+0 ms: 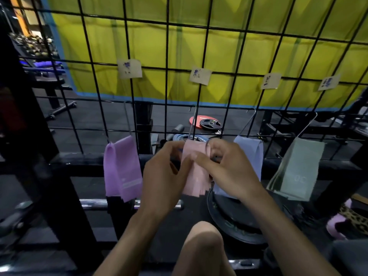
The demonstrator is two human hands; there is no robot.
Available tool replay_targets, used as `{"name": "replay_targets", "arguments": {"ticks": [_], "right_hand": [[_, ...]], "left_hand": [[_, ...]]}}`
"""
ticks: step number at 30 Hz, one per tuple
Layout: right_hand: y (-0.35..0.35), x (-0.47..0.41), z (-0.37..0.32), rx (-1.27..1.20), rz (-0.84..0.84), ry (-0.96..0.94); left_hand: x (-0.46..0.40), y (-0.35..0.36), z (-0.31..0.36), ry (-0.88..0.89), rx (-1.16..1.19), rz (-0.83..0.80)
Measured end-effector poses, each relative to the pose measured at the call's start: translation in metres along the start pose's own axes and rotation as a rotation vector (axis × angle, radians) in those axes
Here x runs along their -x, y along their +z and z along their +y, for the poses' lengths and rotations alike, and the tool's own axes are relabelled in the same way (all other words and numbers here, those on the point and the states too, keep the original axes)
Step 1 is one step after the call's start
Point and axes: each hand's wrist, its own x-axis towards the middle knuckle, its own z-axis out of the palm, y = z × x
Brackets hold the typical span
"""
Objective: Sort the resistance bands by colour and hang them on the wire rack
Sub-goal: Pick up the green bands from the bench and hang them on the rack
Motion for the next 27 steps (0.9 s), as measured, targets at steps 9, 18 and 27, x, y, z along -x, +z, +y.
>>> {"name": "replay_targets", "arguments": {"ticks": [9,18,27], "right_hand": [[0.011,0.021,-0.011,0.220,0.135,0.044],[0.054,0.025,-0.050,0.011,-0.008,-0.211],[0.110,0.009,-0.076,-0.507,-0.331,-0.140]], "left_hand": [[0.028,-0.036,0.002,0.143,-0.173,0.070],[0.000,-0.107,-0.040,-0.091,-0.203,0.388],[0.022,-0.124,-0.020,0.181,-0.068,0.179]]}}
